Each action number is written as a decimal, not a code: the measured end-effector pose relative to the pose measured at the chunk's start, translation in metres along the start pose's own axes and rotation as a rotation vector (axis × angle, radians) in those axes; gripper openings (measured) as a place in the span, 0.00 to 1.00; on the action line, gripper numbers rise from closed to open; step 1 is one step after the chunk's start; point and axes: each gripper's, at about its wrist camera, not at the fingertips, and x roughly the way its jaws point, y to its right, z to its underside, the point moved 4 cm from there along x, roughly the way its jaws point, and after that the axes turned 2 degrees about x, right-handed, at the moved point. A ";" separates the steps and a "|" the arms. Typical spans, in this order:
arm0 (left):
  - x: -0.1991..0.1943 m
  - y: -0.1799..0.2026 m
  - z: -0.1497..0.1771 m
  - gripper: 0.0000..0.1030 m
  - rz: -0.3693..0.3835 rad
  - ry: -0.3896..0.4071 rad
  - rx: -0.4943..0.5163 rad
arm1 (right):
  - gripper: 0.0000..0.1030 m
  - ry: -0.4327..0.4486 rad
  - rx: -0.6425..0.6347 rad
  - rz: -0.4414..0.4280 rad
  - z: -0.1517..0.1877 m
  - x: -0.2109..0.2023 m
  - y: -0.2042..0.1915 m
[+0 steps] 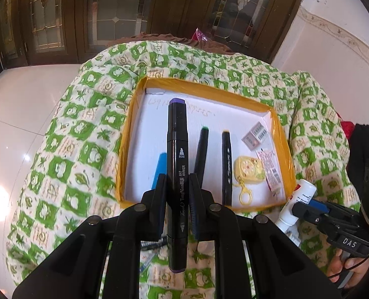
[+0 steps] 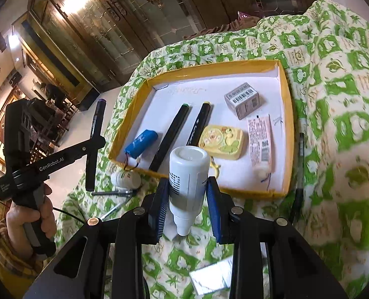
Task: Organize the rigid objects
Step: 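Carry the marker and white bottle into the tray beside the markers, then open both tools to release the marker and bottle in the tray, then grasp a black pen with the left tool while the right tool grasps a grey-capped white bottle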
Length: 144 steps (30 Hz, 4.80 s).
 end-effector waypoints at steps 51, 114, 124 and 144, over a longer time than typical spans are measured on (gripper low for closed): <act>0.111 -0.025 -0.016 0.16 -0.153 -0.114 0.104 | 0.27 -0.107 0.006 -0.009 -0.049 0.120 -0.018; 0.042 -0.019 0.107 0.33 -0.296 -0.362 0.590 | 0.82 -0.128 -0.042 0.078 0.083 0.020 -0.021; 0.063 -0.021 0.107 0.20 -0.265 -0.463 0.582 | 0.82 -0.134 -0.106 0.075 0.067 0.029 -0.034; 0.050 -0.011 0.125 0.15 -0.135 -0.433 0.071 | 0.35 -0.292 -0.154 0.053 0.078 0.070 -0.036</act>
